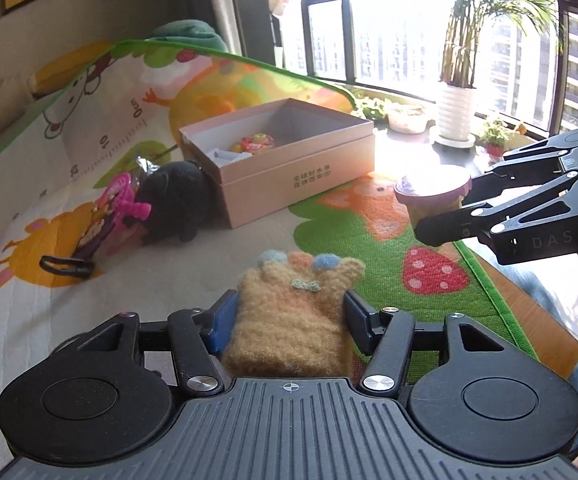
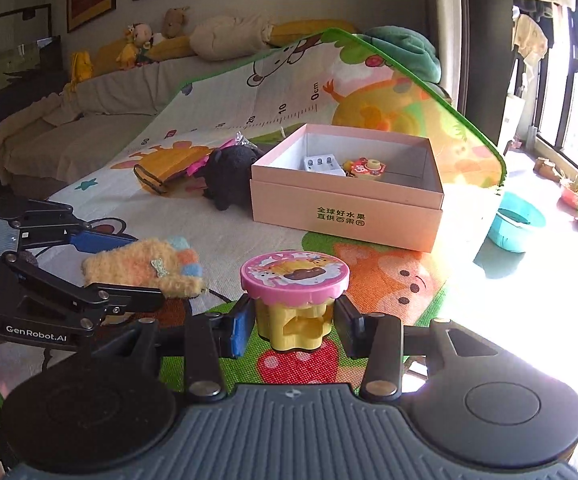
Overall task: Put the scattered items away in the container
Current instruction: 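Lower the mitten and cup into the pink box and open both grippers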
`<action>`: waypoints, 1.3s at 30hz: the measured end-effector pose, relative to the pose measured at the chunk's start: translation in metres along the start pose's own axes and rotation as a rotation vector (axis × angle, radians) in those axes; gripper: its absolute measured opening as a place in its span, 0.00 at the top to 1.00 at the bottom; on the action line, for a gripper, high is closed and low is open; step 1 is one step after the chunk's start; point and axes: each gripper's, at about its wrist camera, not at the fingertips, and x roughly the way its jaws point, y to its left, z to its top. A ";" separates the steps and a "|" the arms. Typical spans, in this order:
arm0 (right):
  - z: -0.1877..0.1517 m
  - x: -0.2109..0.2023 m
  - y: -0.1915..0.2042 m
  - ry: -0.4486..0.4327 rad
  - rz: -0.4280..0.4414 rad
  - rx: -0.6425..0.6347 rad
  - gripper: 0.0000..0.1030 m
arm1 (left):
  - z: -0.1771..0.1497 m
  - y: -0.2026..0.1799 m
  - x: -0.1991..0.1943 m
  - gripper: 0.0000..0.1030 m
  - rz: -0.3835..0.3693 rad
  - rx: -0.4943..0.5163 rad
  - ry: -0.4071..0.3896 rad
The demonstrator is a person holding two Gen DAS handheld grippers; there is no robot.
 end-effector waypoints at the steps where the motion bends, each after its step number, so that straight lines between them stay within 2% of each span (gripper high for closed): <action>1: 0.002 -0.001 -0.003 0.001 0.002 0.012 0.58 | 0.008 0.001 0.001 0.40 -0.011 0.007 -0.013; 5: 0.025 0.002 -0.019 -0.017 -0.001 0.055 0.58 | 0.049 0.008 0.016 0.40 -0.023 0.071 -0.080; 10: 0.084 0.021 -0.046 -0.122 -0.059 0.090 0.58 | 0.102 0.026 0.056 0.39 0.015 0.104 -0.183; 11: 0.099 0.030 -0.054 -0.142 -0.068 0.108 0.58 | 0.110 0.029 0.065 0.37 0.018 0.098 -0.209; 13: 0.124 0.049 -0.067 -0.167 -0.064 0.147 0.58 | 0.123 0.038 0.084 0.13 0.022 0.072 -0.244; 14: 0.132 0.057 -0.073 -0.169 -0.068 0.165 0.52 | 0.126 0.042 0.092 0.05 0.029 0.055 -0.236; 15: 0.139 0.065 -0.077 -0.161 -0.082 0.179 0.46 | 0.125 0.046 0.095 0.05 0.034 0.037 -0.220; 18: 0.147 0.075 -0.077 -0.164 -0.128 0.156 0.43 | 0.107 0.058 0.082 0.05 0.024 0.017 -0.191; 20: 0.145 0.073 -0.072 -0.175 -0.136 0.133 0.38 | 0.086 0.064 0.067 0.03 0.058 0.019 -0.150; 22: 0.144 0.074 -0.063 -0.173 -0.148 0.116 0.38 | 0.061 0.074 0.056 0.02 0.105 0.005 -0.090; 25: 0.139 0.080 -0.033 -0.154 -0.125 0.050 0.38 | 0.026 0.093 0.044 0.01 0.155 -0.064 -0.001; 28: 0.127 0.093 0.021 -0.135 -0.089 -0.106 0.38 | -0.003 0.113 0.029 0.01 0.200 -0.162 0.045; 31: 0.114 0.111 0.071 -0.108 -0.066 -0.262 0.38 | -0.024 0.130 0.011 0.00 0.224 -0.261 0.058; 34: 0.103 0.135 0.115 -0.096 -0.087 -0.424 0.39 | -0.039 0.139 -0.003 0.00 0.233 -0.317 0.062; 36: 0.099 0.151 0.132 -0.085 -0.116 -0.527 0.28 | -0.046 0.142 -0.011 0.00 0.239 -0.330 0.061; 39: 0.096 0.177 0.141 -0.054 -0.172 -0.653 0.21 | -0.053 0.146 -0.015 0.00 0.244 -0.349 0.068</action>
